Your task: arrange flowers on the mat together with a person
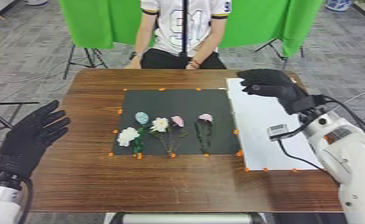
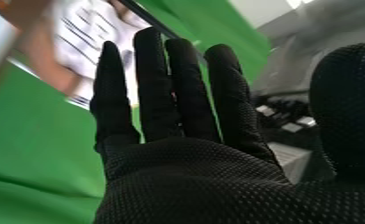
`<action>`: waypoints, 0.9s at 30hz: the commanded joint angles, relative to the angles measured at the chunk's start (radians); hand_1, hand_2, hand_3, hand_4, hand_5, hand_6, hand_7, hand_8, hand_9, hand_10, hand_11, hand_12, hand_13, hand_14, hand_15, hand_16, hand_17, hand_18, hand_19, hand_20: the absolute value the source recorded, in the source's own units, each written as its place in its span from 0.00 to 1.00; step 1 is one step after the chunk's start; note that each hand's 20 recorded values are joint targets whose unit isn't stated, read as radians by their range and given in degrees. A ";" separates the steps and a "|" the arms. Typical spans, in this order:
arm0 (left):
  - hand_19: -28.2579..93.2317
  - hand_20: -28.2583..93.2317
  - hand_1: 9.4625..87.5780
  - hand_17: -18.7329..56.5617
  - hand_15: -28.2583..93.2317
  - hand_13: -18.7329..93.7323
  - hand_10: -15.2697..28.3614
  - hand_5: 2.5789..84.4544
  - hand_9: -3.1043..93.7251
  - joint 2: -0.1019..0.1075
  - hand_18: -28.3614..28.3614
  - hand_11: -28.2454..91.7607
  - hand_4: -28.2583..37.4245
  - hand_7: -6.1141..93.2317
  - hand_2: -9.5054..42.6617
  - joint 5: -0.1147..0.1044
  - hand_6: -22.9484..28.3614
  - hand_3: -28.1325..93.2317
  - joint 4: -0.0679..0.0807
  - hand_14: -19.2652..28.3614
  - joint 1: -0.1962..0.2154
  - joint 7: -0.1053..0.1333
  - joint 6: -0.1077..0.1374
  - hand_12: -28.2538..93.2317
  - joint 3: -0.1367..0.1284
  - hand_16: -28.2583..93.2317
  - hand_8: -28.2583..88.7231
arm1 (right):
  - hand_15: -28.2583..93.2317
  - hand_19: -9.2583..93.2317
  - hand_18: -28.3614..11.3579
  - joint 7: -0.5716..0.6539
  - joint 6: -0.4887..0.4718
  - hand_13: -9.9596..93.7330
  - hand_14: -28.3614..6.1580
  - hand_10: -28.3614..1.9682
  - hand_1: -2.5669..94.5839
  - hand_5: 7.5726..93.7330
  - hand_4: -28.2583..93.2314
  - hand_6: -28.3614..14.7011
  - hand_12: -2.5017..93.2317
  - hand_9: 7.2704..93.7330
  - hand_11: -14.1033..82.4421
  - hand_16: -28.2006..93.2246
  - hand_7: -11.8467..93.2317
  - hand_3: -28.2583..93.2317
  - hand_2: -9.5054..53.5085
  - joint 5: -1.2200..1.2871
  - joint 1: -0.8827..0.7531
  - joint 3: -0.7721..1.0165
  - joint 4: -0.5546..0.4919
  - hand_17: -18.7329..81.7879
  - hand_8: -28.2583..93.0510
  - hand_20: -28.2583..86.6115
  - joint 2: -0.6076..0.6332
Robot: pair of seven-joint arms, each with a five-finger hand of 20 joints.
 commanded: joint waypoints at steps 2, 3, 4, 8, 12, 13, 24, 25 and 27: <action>0.61 0.33 0.20 0.14 0.45 0.37 0.64 0.38 0.33 -0.026 0.90 0.39 0.05 0.22 0.16 0.000 0.54 0.81 0.000 0.72 0.021 0.010 -0.003 0.39 -0.018 0.26 0.18 | 0.48 0.56 0.19 0.037 0.144 0.47 0.45 0.47 0.20 0.40 0.05 0.57 0.29 0.44 0.30 0.46 0.25 0.90 0.16 0.461 -0.324 0.124 -0.080 0.32 0.16 0.54 -0.080; 0.61 0.33 0.20 0.14 0.45 0.37 0.64 0.38 0.33 -0.026 0.90 0.39 0.05 0.22 0.16 -0.001 0.54 0.81 0.002 0.72 0.015 0.017 0.002 0.39 -0.011 0.26 0.18 | 0.48 0.56 0.19 0.037 0.154 0.47 0.45 0.47 0.20 0.39 0.05 0.56 0.29 0.43 0.30 0.46 0.25 0.90 0.16 0.469 -0.341 0.137 -0.086 0.32 0.16 0.54 -0.092; 0.61 0.33 0.20 0.14 0.45 0.37 0.64 0.38 0.33 -0.024 0.90 0.39 0.05 0.22 0.16 -0.001 0.54 0.81 0.004 0.72 0.007 0.023 0.000 0.39 -0.005 0.26 0.18 | 0.48 0.56 0.19 0.033 0.170 0.47 0.46 0.46 0.21 0.38 0.05 0.56 0.29 0.43 0.30 0.46 0.25 0.90 0.15 0.476 -0.357 0.145 -0.093 0.31 0.17 0.54 -0.108; 0.61 0.33 0.20 0.14 0.45 0.37 0.64 0.38 0.33 -0.032 0.91 0.39 0.05 0.22 0.16 -0.001 0.54 0.81 0.002 0.72 0.011 0.025 0.000 0.39 -0.006 0.26 0.18 | 0.48 0.56 0.20 0.042 0.173 0.46 0.47 0.46 0.21 0.37 0.05 0.55 0.29 0.42 0.29 0.46 0.25 0.91 0.13 0.496 -0.390 0.170 -0.101 0.31 0.17 0.54 -0.153; 0.61 0.33 0.21 0.14 0.45 0.37 0.64 0.38 0.33 -0.056 0.90 0.39 0.05 0.22 0.15 0.004 0.54 0.81 0.003 0.72 0.000 0.029 -0.001 0.39 0.010 0.26 0.18 | 0.47 0.56 0.20 0.041 0.170 0.46 0.47 0.46 0.21 0.38 0.04 0.55 0.29 0.42 0.29 0.46 0.25 0.91 0.13 0.478 -0.423 0.187 -0.109 0.31 0.17 0.54 -0.169; 0.61 0.33 0.20 0.14 0.45 0.37 0.64 0.38 0.33 -0.055 0.90 0.39 0.05 0.22 0.15 0.004 0.54 0.81 0.007 0.72 -0.013 0.026 -0.004 0.39 0.020 0.26 0.18 | 0.47 0.56 0.20 0.041 0.172 0.46 0.47 0.46 0.21 0.38 0.04 0.55 0.29 0.42 0.29 0.46 0.25 0.91 0.13 0.479 -0.432 0.195 -0.114 0.31 0.17 0.54 -0.178; 0.61 0.33 0.21 0.14 0.45 0.37 0.64 0.38 0.33 -0.056 0.90 0.39 0.05 0.22 0.15 0.010 0.54 0.81 0.006 0.72 -0.024 0.008 -0.010 0.39 0.027 0.26 0.17 | 0.47 0.56 0.19 0.028 0.132 0.46 0.46 0.46 0.22 0.38 0.04 0.55 0.29 0.42 0.29 0.47 0.25 0.91 0.12 0.463 -0.407 0.184 -0.109 0.31 0.17 0.54 -0.193; 0.61 0.33 0.21 0.14 0.45 0.37 0.64 0.38 0.33 -0.049 0.90 0.39 0.05 0.22 0.15 0.011 0.54 0.81 0.009 0.72 -0.037 0.006 -0.018 0.39 0.028 0.26 0.17 | 0.48 0.56 0.19 0.014 0.139 0.46 0.46 0.46 0.22 0.38 0.04 0.55 0.29 0.42 0.29 0.47 0.25 0.91 0.13 0.462 -0.405 0.179 -0.111 0.31 0.17 0.54 -0.197; 0.61 0.33 0.21 0.14 0.45 0.37 0.64 0.38 0.33 -0.049 0.90 0.39 0.05 0.22 0.15 0.009 0.54 0.81 0.004 0.72 -0.023 0.004 -0.012 0.39 0.029 0.26 0.17 | 0.48 0.56 0.19 0.032 0.120 0.46 0.46 0.46 0.22 0.38 0.04 0.55 0.29 0.42 0.29 0.47 0.25 0.91 0.13 0.465 -0.401 0.174 -0.110 0.31 0.17 0.54 -0.206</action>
